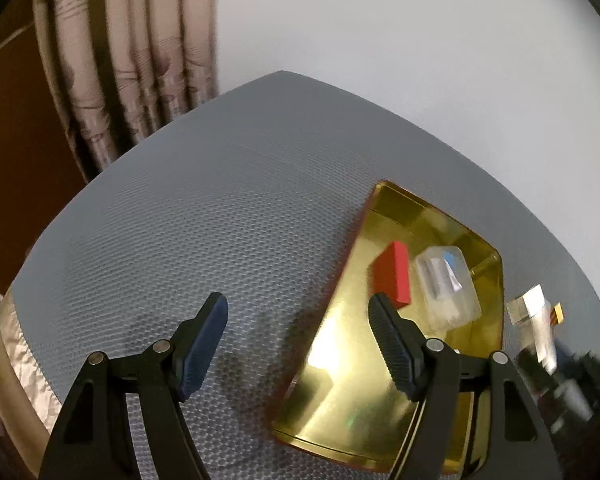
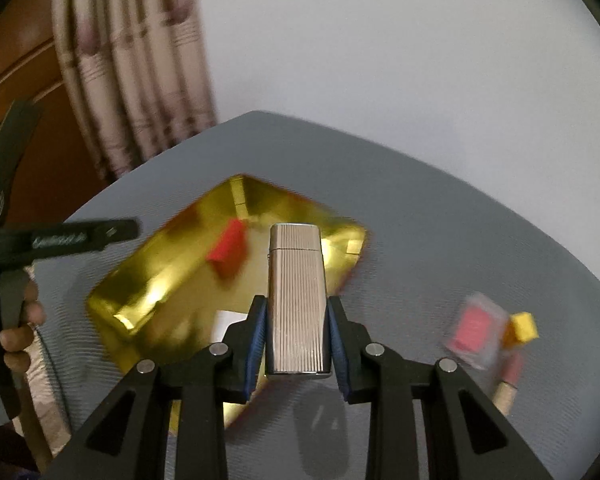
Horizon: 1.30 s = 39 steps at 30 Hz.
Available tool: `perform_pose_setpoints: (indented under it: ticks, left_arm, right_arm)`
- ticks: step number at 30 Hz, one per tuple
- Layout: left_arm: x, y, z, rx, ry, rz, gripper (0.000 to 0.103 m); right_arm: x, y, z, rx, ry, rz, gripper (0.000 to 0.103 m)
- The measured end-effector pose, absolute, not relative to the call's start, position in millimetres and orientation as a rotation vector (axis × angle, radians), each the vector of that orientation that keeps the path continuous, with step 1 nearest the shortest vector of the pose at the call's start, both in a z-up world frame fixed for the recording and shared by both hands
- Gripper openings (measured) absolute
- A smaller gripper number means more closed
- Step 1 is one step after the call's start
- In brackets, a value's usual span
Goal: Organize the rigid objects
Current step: 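Carry the gold lighter into the tin and open the right gripper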
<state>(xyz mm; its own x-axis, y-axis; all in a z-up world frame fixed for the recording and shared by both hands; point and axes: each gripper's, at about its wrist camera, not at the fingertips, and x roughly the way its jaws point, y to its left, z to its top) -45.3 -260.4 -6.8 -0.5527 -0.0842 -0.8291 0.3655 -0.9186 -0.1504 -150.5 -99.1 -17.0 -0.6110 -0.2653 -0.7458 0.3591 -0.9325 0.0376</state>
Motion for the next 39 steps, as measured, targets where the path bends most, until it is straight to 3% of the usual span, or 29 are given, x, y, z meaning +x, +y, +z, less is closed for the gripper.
perform_pose_setpoints:
  ticks: [15,29,39]
  left_arm:
    - [-42.4,-284.2,-12.3,1.323,0.530,-2.445,0.069]
    - [-42.2,-289.6,-16.2,1.341,0.593,-2.423,0.069]
    - [-42.2,-284.2,-14.8,1.360,0.567,-2.443,0.069]
  right_arm:
    - [-165.9,-190.2,-56.4,1.321,0.227,-2.396,0.030]
    - [-177.7,-191.6,-59.6,1.358,0.214,-2.374,0.030]
    - [-160.1,-166.1,-32.1,1.302,0.142,-2.425,0.031]
